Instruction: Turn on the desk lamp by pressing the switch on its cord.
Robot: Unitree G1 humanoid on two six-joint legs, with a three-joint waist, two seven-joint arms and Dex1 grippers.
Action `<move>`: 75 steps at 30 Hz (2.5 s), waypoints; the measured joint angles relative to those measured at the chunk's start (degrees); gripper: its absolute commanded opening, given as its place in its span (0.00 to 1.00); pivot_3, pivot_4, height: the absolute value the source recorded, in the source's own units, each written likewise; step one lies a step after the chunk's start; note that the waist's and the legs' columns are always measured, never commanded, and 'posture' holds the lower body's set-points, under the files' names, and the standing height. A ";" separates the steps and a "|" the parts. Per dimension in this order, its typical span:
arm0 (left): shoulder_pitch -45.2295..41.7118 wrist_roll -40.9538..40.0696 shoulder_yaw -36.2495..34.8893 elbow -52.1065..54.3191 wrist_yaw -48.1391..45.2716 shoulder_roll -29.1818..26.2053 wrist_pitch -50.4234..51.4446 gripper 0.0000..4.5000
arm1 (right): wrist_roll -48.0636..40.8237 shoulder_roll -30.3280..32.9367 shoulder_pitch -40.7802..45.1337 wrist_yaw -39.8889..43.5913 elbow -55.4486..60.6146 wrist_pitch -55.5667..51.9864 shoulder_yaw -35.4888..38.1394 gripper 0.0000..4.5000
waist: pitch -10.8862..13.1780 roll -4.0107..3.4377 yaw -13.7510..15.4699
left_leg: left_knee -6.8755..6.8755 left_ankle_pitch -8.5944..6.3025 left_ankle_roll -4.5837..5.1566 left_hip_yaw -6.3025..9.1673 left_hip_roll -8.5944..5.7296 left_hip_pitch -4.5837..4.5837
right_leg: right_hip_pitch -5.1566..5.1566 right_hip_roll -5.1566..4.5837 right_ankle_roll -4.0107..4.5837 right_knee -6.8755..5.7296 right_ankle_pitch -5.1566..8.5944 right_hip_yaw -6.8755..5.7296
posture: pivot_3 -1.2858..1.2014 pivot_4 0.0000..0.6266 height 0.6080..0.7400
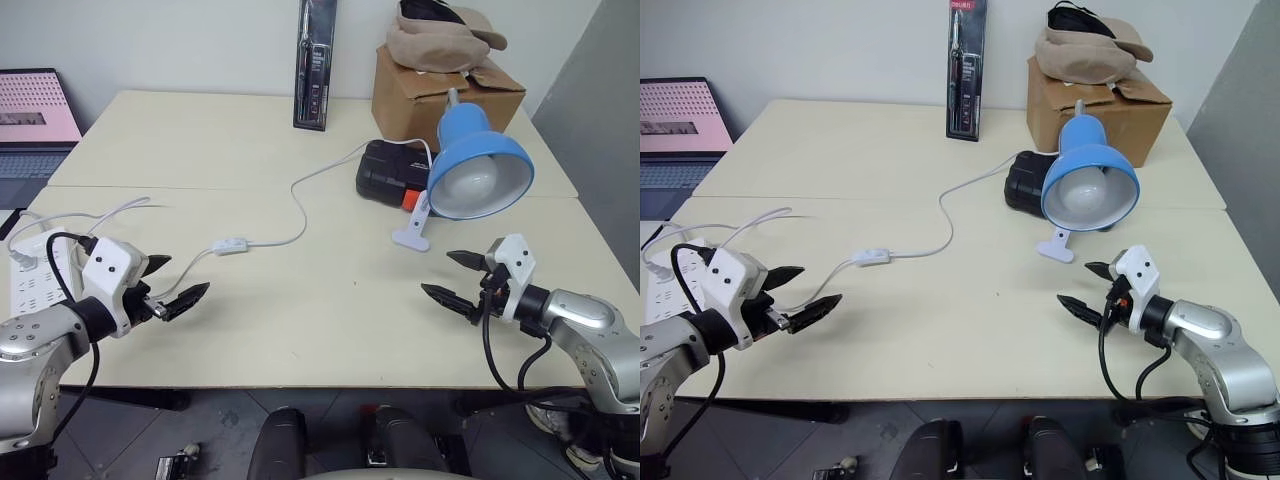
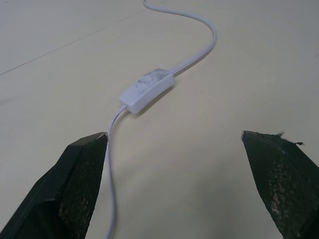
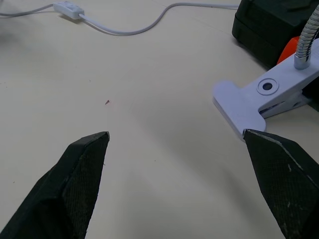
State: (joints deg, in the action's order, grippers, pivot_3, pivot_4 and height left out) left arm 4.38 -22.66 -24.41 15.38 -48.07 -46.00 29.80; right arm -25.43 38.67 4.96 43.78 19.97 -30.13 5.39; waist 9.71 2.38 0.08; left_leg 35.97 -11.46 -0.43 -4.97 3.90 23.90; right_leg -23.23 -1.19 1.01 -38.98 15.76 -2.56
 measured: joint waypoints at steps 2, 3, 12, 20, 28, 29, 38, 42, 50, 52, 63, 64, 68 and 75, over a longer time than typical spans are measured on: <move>0.00 -0.01 0.00 0.00 -0.08 -0.01 0.00 0.99 | 0.01 -0.03 0.02 0.01 0.00 0.00 -0.01 1.00 | 0.00 0.00 0.00 | 0.00 0.00 0.00 0.00 0.00 0.00 | 0.00 0.00 0.00 0.00 0.00 0.00 | 0.52 0.24 1.00; 0.00 -0.01 0.00 0.00 -0.10 -0.07 0.00 0.99 | 0.01 -0.15 0.10 0.03 0.00 0.01 -0.05 1.00 | 0.00 0.00 0.00 | 0.00 0.00 0.00 0.00 0.00 0.00 | 0.00 0.00 0.00 0.00 0.00 0.00 | 0.52 0.24 1.00; -0.97 -0.18 -0.01 -0.14 0.05 -0.22 -0.83 0.99 | 0.01 -0.99 0.46 0.15 -0.03 0.17 -1.10 1.00 | 0.01 -0.02 0.00 | 0.00 0.00 0.00 0.00 0.00 0.00 | -0.01 0.00 0.00 0.00 0.00 0.00 | 0.52 0.24 1.00; -4.46 -2.37 -0.18 -6.36 -2.67 -0.22 -3.58 0.99 | -1.86 -2.25 0.68 0.33 0.10 -0.51 -1.10 1.00 | 0.03 -0.03 0.00 | -0.01 0.00 0.00 0.02 0.00 0.01 | -0.01 0.00 0.01 0.01 0.00 -0.04 | 0.52 0.24 1.00; -13.85 -2.91 1.39 -17.40 -3.95 -0.21 -4.00 0.99 | -2.54 -2.75 2.37 -2.43 7.03 -5.48 -5.74 1.00 | 0.04 -0.06 0.00 | 0.00 0.00 0.00 0.03 0.00 0.03 | -0.02 0.00 0.00 0.00 0.00 -0.06 | 0.52 0.24 1.00; -15.91 -2.95 2.40 -19.70 -4.67 -0.21 -3.81 0.99 | -2.19 -2.58 3.50 -3.62 8.34 -7.68 -7.27 1.00 | 0.05 -0.05 -0.01 | 0.00 0.00 0.00 0.03 -0.01 0.02 | -0.02 0.00 -0.02 0.00 -0.01 -0.07 | 0.52 0.24 1.00; -35.01 3.66 16.65 -45.70 -17.85 -2.58 -6.43 0.99 | -4.98 -5.56 7.62 -11.60 17.50 -22.43 -11.20 1.00 | 0.04 0.02 0.08 | 0.03 0.01 0.01 0.13 -0.09 0.31 | -0.15 0.00 -0.04 0.03 0.01 -0.21 | 0.52 0.24 1.00; -42.95 9.19 21.79 -58.07 -21.31 -2.35 -12.39 0.99 | -5.93 -5.99 7.34 -13.24 19.65 -24.67 -10.82 1.00 | 0.03 0.04 0.00 | 0.08 0.01 0.02 0.12 -0.10 0.50 | -0.30 0.00 -0.06 0.03 0.02 -0.20 | 0.52 0.24 1.00; -51.31 17.58 27.62 -74.49 -25.18 1.35 -24.06 0.99 | -7.81 -4.93 5.20 -15.23 23.31 -27.81 -8.53 1.00 | 0.02 0.06 -0.12 | 0.11 0.01 0.02 0.18 -0.11 0.58 | -0.34 0.00 -0.08 0.01 0.03 -0.28 | 0.52 0.24 1.00; -52.31 18.58 28.02 -76.14 -25.41 1.46 -25.27 0.99 | -8.00 -4.72 5.01 -15.38 23.81 -28.12 -8.33 1.00 | 0.02 0.06 -0.13 | 0.11 0.02 0.03 0.20 -0.11 0.57 | -0.34 0.01 -0.08 -0.01 0.03 -0.29 | 0.52 0.24 1.00; -54.87 21.51 28.54 -81.21 -26.93 2.54 -30.47 0.52 | -9.89 -3.18 3.42 -16.26 25.11 -29.23 -6.65 1.00 | 0.01 0.08 -0.15 | 0.15 0.02 0.04 0.21 -0.12 0.58 | -0.30 -0.01 -0.10 0.00 0.02 -0.30 | 0.52 0.24 1.00; -54.87 21.53 28.54 -81.21 -27.27 2.54 -30.52 0.46 | -9.90 -3.17 3.42 -16.30 25.11 -29.23 -6.65 1.00 | 0.01 0.07 -0.15 | 0.15 0.02 0.04 0.22 -0.12 0.58 | -0.30 -0.01 -0.10 -0.01 0.02 -0.30 | 0.52 0.24 1.00; -54.45 21.49 28.54 -80.59 -29.87 2.64 -30.56 0.27 | -9.90 -3.17 3.29 -16.37 25.10 -29.17 -6.66 1.00 | 0.01 0.08 -0.16 | 0.16 0.02 0.04 0.21 -0.12 0.58 | -0.30 -0.01 -0.10 -0.01 0.02 -0.29 | 0.52 0.24 1.00; -47.63 18.47 28.40 -68.25 -35.40 2.97 -27.65 0.23 | -9.64 -3.17 2.93 -16.31 24.77 -28.14 -6.76 1.00 | 0.01 0.07 -0.19 | 0.16 0.02 0.04 0.22 -0.10 0.58 | -0.30 -0.01 -0.10 -0.03 0.02 -0.28 | 0.52 0.24 1.00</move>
State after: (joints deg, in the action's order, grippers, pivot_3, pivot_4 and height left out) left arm -43.24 -4.19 3.99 -52.87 -83.47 -43.03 2.15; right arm -35.07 35.51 7.89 27.48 44.74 -58.27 -1.37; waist 9.72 2.45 -0.11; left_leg 36.13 -11.44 -0.39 -4.75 3.80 24.48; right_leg -23.53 -1.20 0.91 -39.00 15.78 -2.84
